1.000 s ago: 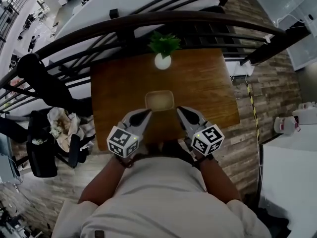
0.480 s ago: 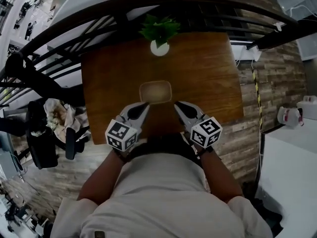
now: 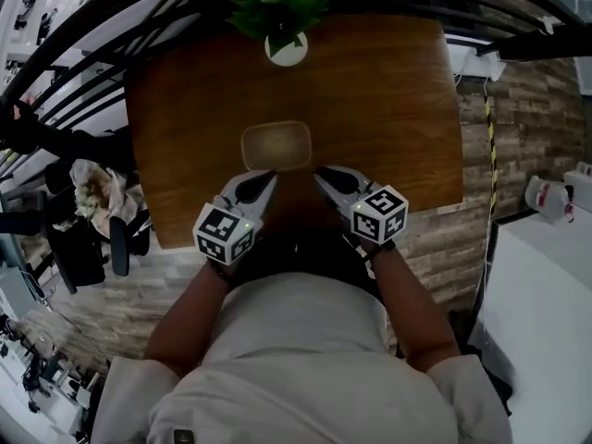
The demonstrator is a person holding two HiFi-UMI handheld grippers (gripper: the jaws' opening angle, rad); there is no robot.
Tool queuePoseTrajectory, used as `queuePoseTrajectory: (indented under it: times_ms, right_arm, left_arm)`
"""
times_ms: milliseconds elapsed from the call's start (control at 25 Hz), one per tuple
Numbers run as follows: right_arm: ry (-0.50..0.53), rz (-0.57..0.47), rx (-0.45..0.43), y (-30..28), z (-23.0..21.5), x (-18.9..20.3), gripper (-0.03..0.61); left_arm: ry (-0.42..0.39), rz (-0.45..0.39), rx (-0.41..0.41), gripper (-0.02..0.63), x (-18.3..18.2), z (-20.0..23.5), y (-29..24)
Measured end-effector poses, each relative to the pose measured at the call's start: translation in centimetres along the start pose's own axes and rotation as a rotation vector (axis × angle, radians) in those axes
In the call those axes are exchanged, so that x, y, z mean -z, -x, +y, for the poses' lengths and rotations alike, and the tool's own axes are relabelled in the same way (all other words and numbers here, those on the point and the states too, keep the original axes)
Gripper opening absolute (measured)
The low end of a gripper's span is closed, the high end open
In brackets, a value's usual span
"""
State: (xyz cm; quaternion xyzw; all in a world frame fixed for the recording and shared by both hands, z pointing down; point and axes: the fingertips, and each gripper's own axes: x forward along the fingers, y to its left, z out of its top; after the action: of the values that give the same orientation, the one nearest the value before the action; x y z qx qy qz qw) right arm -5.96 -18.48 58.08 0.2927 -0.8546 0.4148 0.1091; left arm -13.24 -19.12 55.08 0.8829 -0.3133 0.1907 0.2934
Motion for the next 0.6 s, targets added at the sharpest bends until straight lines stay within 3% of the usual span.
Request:
queuePoseTrajectory:
  times_ms: [600]
  right_arm:
    - [-0.194,0.089,-0.079,-4.5,-6.6,6.0,0.086]
  left_arm:
    - [0.037,0.07,-0.028,0.003,2.6,2.1,-4.8]
